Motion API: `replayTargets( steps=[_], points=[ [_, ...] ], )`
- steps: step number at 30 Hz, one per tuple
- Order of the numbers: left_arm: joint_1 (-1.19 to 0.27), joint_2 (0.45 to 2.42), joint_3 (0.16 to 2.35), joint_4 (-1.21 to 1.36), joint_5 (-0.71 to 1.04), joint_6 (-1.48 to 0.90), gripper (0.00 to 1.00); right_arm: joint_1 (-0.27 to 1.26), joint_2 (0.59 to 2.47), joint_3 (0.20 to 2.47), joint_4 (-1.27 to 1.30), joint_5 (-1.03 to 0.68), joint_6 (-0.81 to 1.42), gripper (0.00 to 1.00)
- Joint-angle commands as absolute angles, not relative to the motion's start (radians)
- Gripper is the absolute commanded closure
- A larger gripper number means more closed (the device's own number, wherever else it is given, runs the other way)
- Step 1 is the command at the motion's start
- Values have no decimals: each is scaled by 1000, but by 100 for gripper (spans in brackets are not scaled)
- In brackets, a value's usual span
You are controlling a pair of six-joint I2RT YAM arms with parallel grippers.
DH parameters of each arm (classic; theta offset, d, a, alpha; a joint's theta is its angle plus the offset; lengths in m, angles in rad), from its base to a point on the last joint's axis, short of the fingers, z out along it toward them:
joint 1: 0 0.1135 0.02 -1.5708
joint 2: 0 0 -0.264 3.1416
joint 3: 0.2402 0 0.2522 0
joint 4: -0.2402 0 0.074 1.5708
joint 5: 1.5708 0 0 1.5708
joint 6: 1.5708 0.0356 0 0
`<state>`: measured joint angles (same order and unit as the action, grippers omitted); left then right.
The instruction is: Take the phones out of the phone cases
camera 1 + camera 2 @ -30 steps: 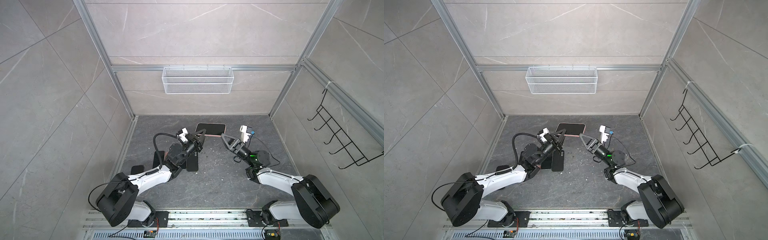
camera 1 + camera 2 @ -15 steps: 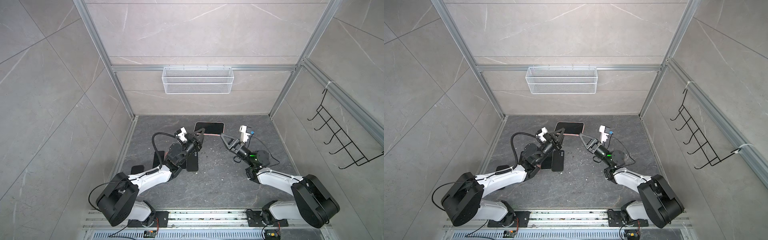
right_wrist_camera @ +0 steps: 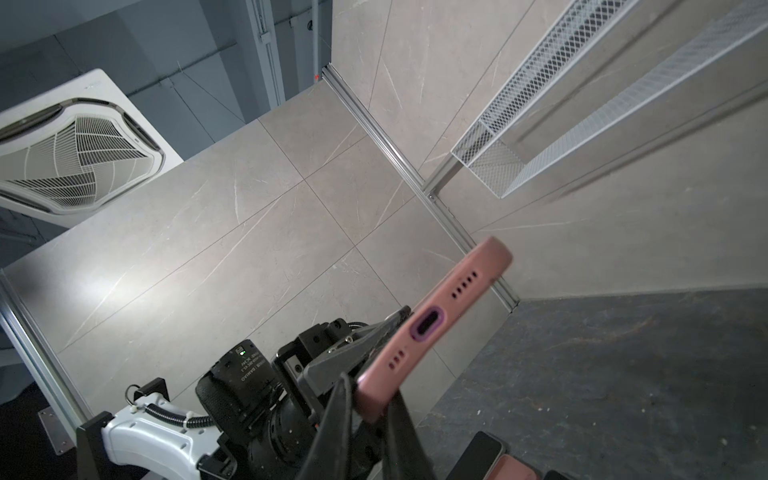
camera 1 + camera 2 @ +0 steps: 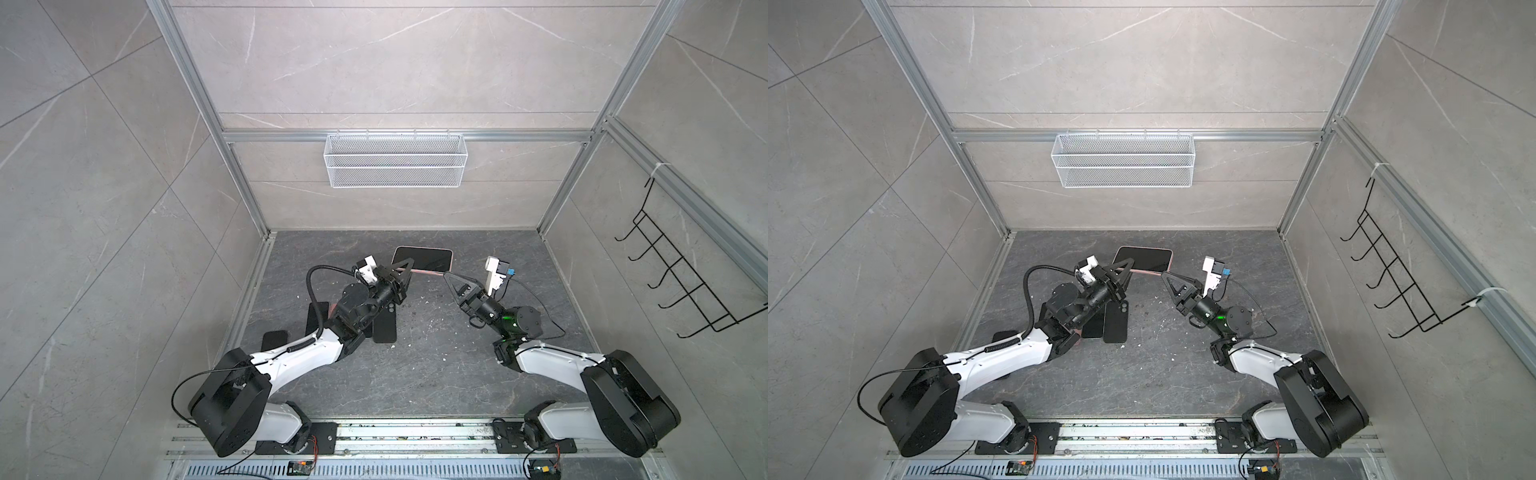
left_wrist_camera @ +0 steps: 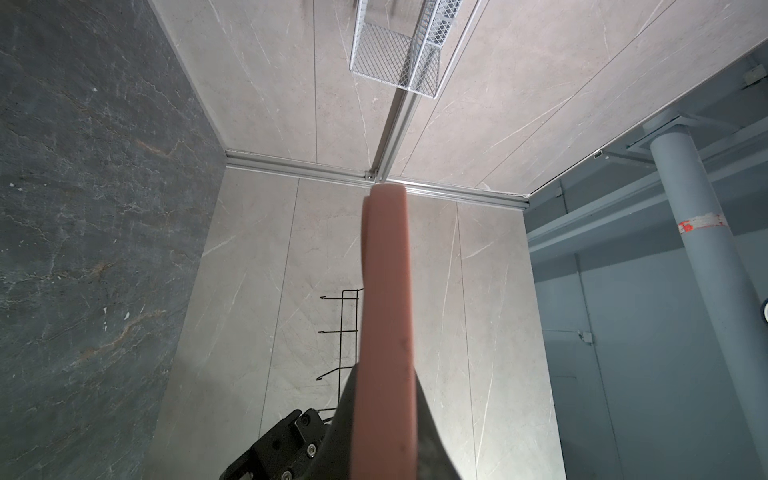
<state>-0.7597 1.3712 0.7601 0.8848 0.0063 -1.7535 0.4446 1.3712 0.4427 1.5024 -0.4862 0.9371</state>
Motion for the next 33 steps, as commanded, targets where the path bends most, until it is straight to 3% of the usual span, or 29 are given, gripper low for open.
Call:
replayTargets(
  steps=[1,7,11,12,16,19,24,33],
  points=[
    [-777,1292,874,1031,42,-1792,100,443,1412,406,1465,-492,735,100],
    [-776,1267,882,1024,59,-1781,100,422,1405,375,1438,-447,616,100],
    [-776,1253,878,983,61,-1748,100,397,1398,367,1464,-447,658,100],
    [-770,1256,868,999,59,-1756,100,397,1387,368,1464,-464,675,98],
    [-733,1259,839,1005,86,-1764,100,396,1264,306,1444,-470,778,66],
    [-726,1266,812,1013,83,-1763,100,396,1139,342,1263,-503,870,51],
    [-725,1305,801,1056,75,-1776,100,396,1040,416,1163,-549,982,44],
    [-729,1331,804,1071,77,-1766,100,398,1125,494,1219,-602,1062,44]
  ],
)
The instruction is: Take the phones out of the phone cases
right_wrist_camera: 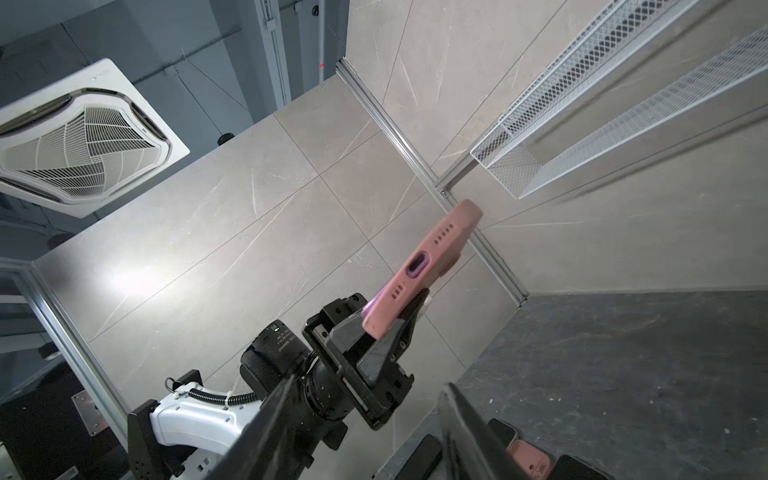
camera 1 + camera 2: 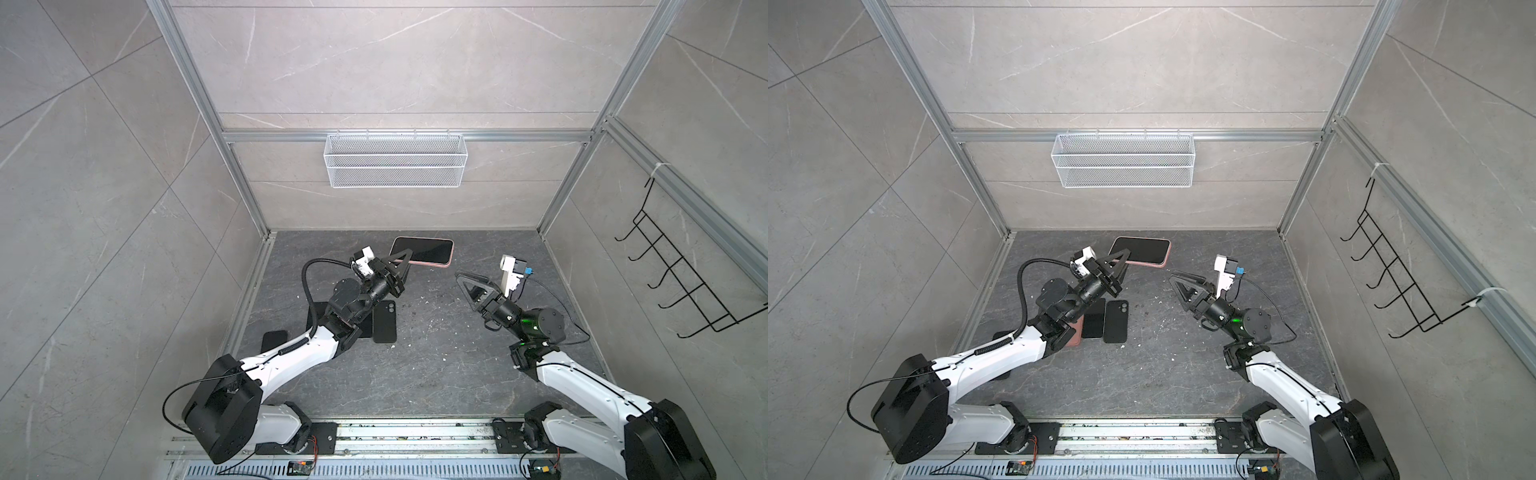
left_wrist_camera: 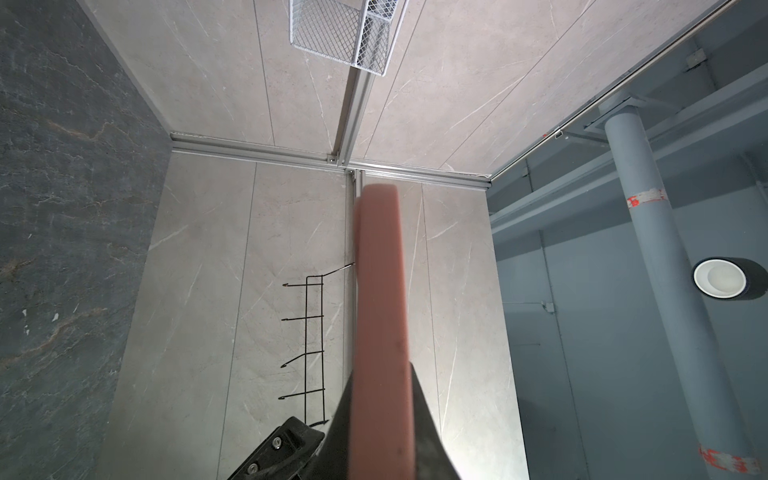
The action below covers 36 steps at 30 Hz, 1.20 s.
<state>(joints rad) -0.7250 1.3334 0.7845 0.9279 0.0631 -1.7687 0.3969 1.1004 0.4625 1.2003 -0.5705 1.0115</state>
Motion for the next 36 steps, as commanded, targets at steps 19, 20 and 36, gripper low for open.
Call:
replayTargets(
  steps=[19,20,36],
  points=[
    [-747,1368,811,1093,77,-1745,100,397,1253,541,1325,-593,1142,45],
    [-749,1369,812,1093,77,-1744,100,397,1257,542,1328,-592,1144,45],
    [-763,1379,826,1122,96,-1727,100,395,1341,545,1345,-556,1155,49]
  ],
)
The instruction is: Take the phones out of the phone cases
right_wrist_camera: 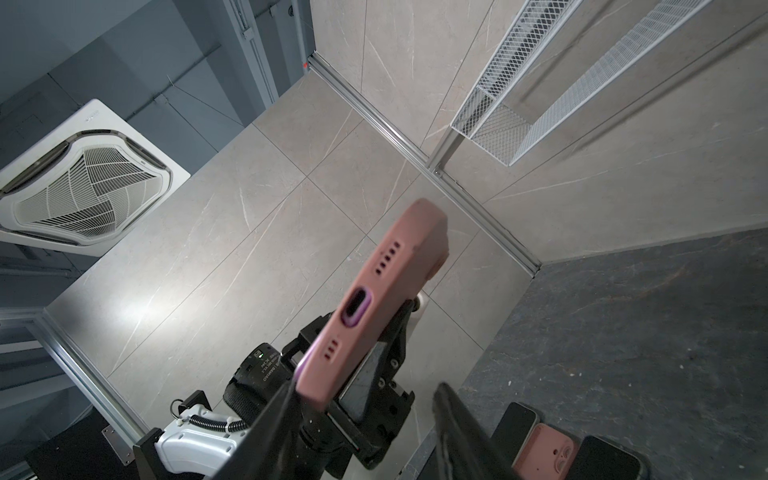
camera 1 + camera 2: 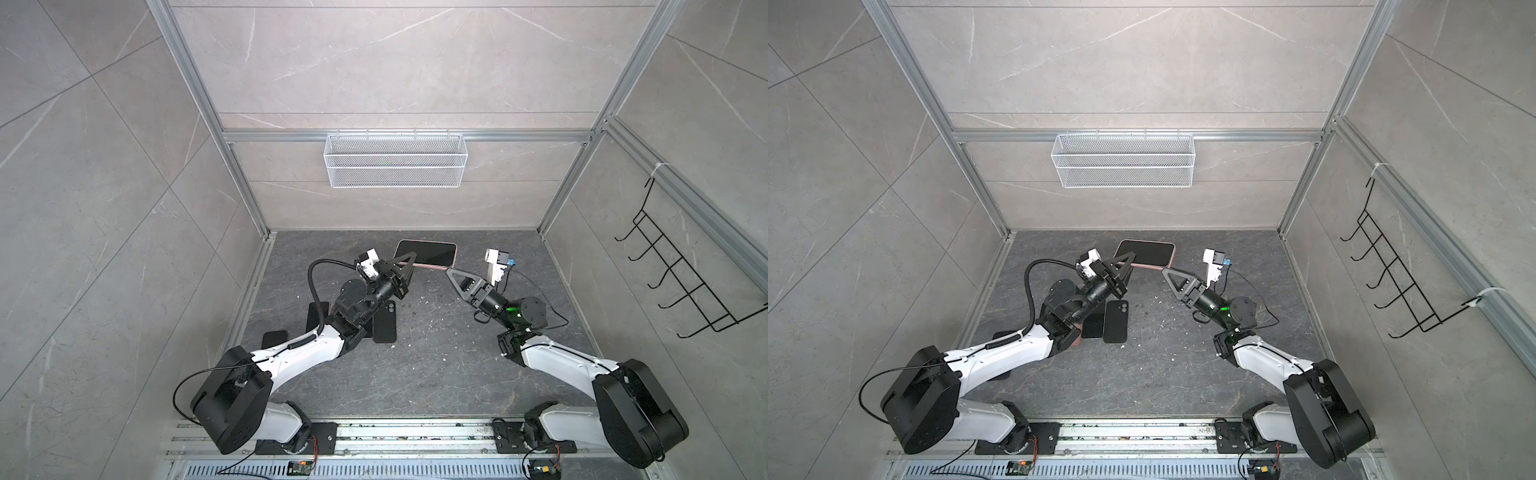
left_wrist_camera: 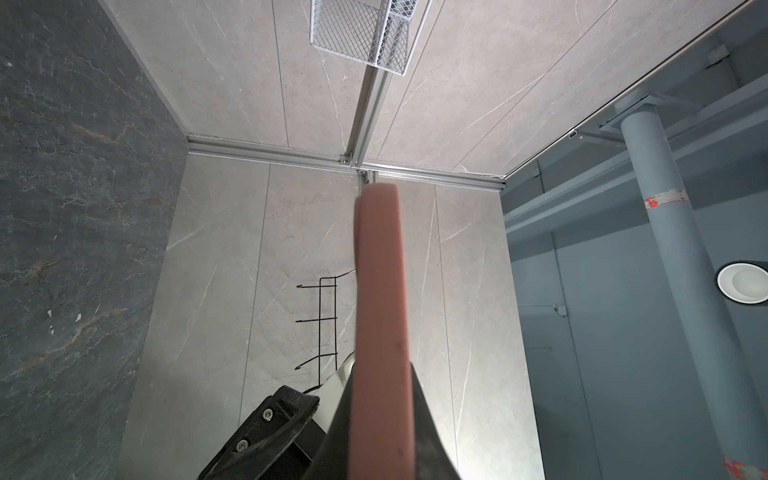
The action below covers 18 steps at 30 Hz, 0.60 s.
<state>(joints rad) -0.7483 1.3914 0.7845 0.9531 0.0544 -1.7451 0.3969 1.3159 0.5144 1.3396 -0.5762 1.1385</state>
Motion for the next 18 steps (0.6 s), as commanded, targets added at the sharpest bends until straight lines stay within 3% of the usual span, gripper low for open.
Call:
replayTargets(
  steps=[1,13,18],
  points=[
    [-762,1382,830,1128,102,-1726,100,394,1351,547,1347,-555,1159,49],
    [-770,1299,879,1070,127,-1704,100,381,1584,483,1468,-499,1177,58],
    [-773,1252,858,1052,129,-1691,100,368,1590,498,1465,-510,1189,58]
  ],
)
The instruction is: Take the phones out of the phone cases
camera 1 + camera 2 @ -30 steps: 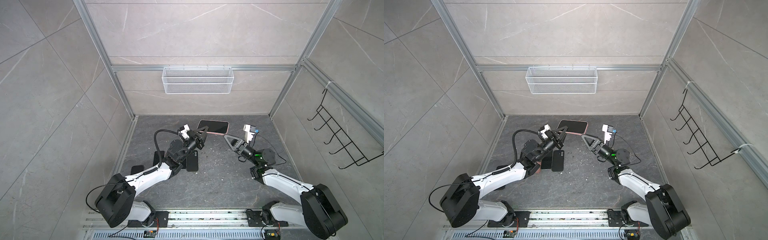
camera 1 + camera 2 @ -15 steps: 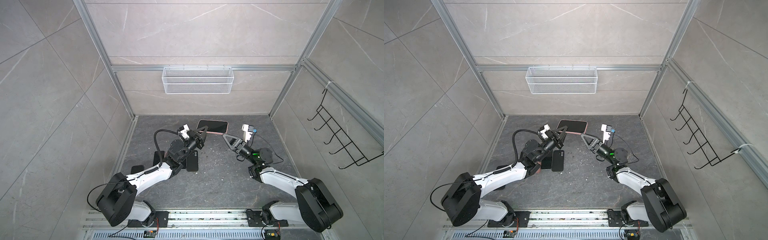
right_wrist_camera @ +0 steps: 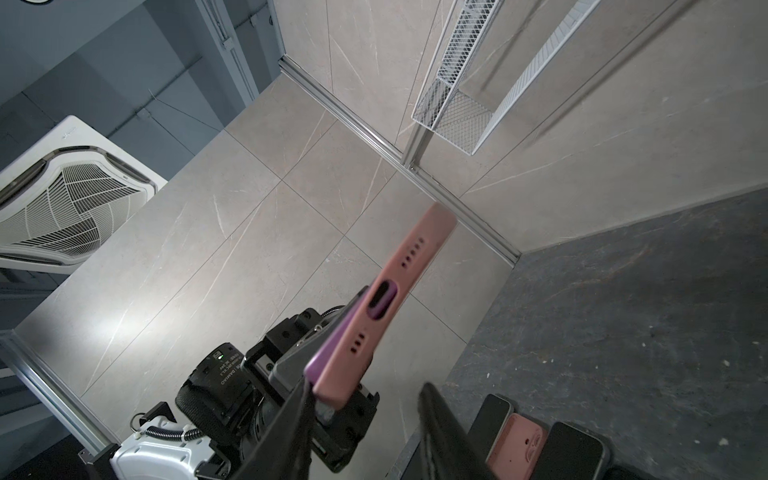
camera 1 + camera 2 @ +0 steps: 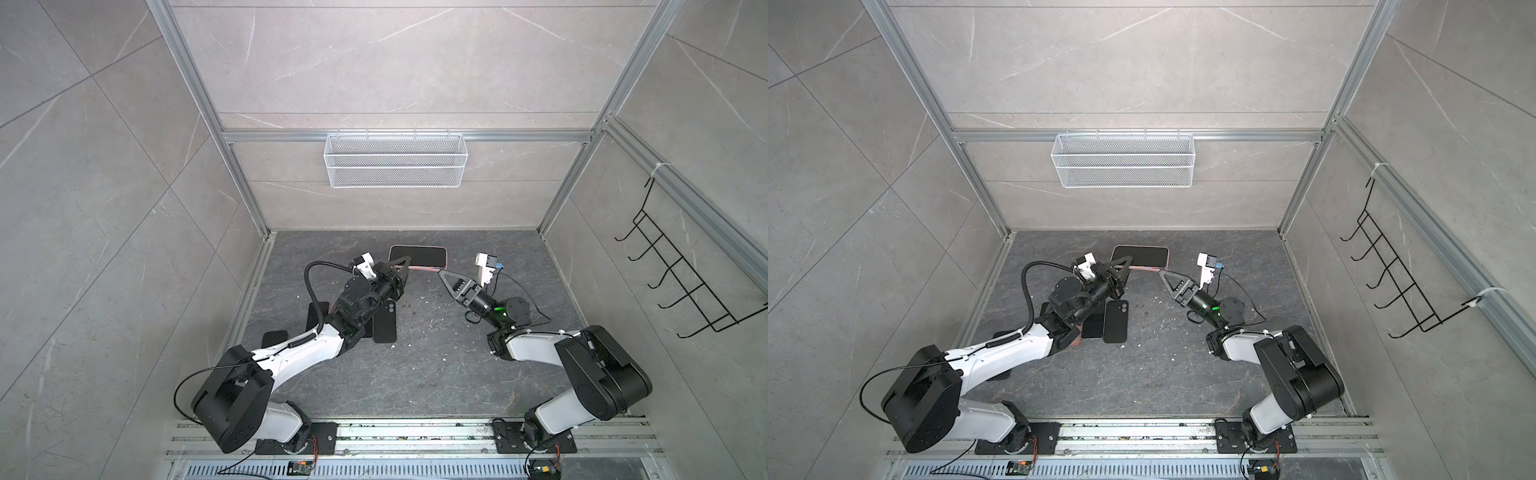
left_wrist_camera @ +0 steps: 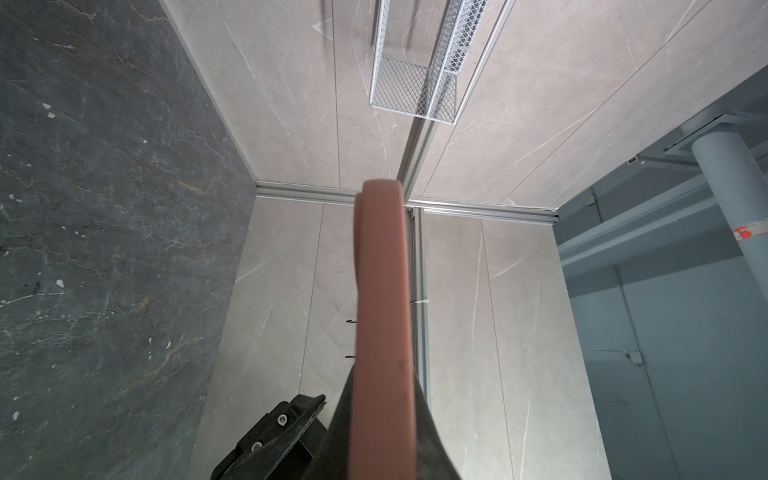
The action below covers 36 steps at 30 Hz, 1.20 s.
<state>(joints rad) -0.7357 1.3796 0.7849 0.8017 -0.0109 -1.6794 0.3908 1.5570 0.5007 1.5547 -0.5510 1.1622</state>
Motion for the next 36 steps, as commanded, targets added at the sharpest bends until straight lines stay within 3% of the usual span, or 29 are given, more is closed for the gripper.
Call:
replayTargets(
  steps=[1,14,18,20,22,26,28,33,36],
  points=[
    [-773,1248,856,1060,131,-1692,100,360,1593,496,1465,-518,1196,58],
    [-725,1270,916,1065,308,-1688,100,236,1463,440,1309,-630,1160,57],
    [-576,1259,955,820,625,-1546,100,129,1218,431,959,-695,1082,49],
    [-512,1272,1013,663,851,-1387,100,119,1050,519,485,-686,851,47],
    [-463,1266,1030,489,987,-1207,100,121,924,594,201,-673,711,45],
    [-405,1321,1158,-57,1195,-678,100,118,806,700,-103,-787,540,43],
    [-406,1363,1188,-123,1268,-573,100,121,804,751,-210,-858,459,43],
    [-400,1492,1437,-747,1253,29,100,170,852,845,-402,-904,320,44],
    [-415,1559,1544,-966,1181,217,100,323,911,922,-549,-756,201,44]
  ],
)
